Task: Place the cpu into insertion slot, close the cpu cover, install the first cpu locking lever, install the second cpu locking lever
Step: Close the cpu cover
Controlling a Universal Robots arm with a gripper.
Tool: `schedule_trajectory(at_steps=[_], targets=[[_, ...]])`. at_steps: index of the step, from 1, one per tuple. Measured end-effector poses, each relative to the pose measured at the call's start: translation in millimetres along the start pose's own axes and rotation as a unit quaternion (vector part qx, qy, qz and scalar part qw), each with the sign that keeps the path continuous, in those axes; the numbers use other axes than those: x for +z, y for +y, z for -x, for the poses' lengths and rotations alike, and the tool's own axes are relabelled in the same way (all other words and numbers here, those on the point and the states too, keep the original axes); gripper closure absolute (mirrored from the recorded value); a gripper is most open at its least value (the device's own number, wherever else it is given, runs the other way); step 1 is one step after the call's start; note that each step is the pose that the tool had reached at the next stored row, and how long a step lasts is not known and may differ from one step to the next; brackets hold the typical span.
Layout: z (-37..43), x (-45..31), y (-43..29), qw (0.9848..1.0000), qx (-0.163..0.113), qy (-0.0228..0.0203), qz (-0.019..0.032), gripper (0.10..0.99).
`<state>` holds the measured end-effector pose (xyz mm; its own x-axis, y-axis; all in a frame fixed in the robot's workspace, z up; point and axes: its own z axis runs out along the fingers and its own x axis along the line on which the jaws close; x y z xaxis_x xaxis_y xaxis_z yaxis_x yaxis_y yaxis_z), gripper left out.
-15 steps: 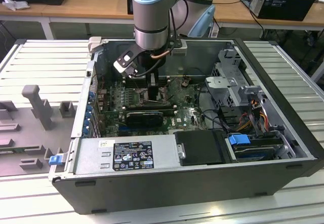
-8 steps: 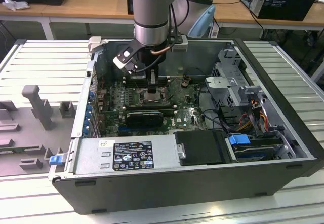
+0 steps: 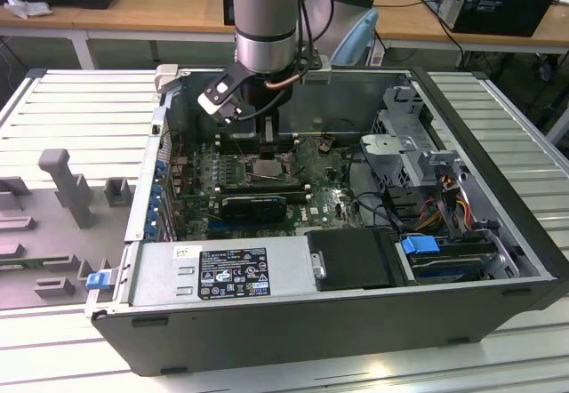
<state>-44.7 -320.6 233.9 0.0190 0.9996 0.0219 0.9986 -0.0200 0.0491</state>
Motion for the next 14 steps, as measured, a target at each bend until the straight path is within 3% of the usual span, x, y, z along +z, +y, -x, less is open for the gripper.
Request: schedule_trajectory(at_steps=[4,8,14], targets=[[1.3,0.3,7.2,1.0,0.0,-0.0001,-0.0004,0.98],[1.3,-0.3,7.6,1.0,0.0,-0.0002,-0.0013,0.98],[1.0,-8.3,8.0,1.0,0.001,-0.0004,-0.0013,0.98]])
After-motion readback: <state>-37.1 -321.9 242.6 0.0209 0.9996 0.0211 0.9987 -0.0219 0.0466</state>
